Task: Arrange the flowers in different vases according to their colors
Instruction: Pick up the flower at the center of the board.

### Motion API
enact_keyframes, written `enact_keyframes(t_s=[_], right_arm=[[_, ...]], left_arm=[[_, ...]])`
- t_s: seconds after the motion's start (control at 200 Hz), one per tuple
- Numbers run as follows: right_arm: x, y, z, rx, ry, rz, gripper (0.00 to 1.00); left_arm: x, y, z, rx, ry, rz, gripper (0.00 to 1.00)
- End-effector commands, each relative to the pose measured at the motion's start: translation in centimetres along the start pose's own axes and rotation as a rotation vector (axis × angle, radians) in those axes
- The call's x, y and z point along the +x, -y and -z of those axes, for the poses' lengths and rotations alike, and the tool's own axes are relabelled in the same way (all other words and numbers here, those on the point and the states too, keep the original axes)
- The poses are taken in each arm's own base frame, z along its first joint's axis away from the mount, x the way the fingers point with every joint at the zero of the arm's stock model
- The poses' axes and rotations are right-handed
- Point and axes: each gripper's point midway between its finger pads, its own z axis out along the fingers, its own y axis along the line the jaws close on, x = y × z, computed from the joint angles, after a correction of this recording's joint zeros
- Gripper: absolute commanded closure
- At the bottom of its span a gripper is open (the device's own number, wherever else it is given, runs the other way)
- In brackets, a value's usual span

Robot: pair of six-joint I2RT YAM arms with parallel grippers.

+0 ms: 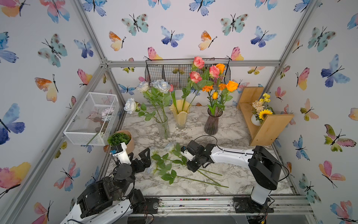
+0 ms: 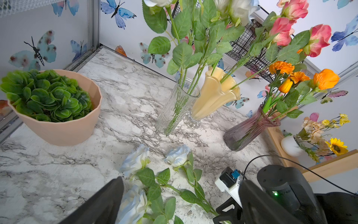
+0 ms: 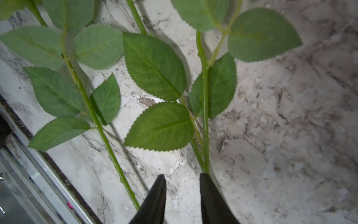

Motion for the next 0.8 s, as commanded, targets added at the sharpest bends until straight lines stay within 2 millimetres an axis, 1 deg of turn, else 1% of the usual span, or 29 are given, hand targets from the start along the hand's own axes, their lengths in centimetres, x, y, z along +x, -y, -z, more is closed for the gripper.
enact_keyframes(t_s=[0.0,0.13,0.2,0.41,0.566,0.681,0.796], right_arm=[[-0.2,0.4,-0.6,0.012,-0.027,-0.001,0.68],[-0.6,1.5,-1.1,0.034,-0.041,-0.004,0.69],[-0.8,2.0,-1.3,0.042,-0.042,-0.008,0.71],[-1.2,2.7,-1.4,0.043,-0.041,-0.014,0.78],[-0.8,3.3,-1.9,0.056,-0.063,-0.010,0.81],[-0.8,3.3,-1.8,0.057,-0.069,-0.010,0.81],[-1.2,2.9,-1.0,0.044,-0.039,-0.018,0.80]], left_arm=[[-0.4,-0.4,0.1,-0.018,0.017,0.001,0.01],[-0.5,-0.5,0.3,-0.013,0.023,0.009,0.01],[-0.5,-0.5,0.3,-0.013,0.024,0.010,0.01],[-0.5,-0.5,0.3,-0.012,0.022,0.007,0.01],[-0.4,-0.4,0.2,-0.012,0.019,0.005,0.01],[-0.4,-0.4,0.2,-0.013,0.020,0.005,0.01],[-0.4,-0.4,0.2,-0.014,0.019,0.003,0.01]])
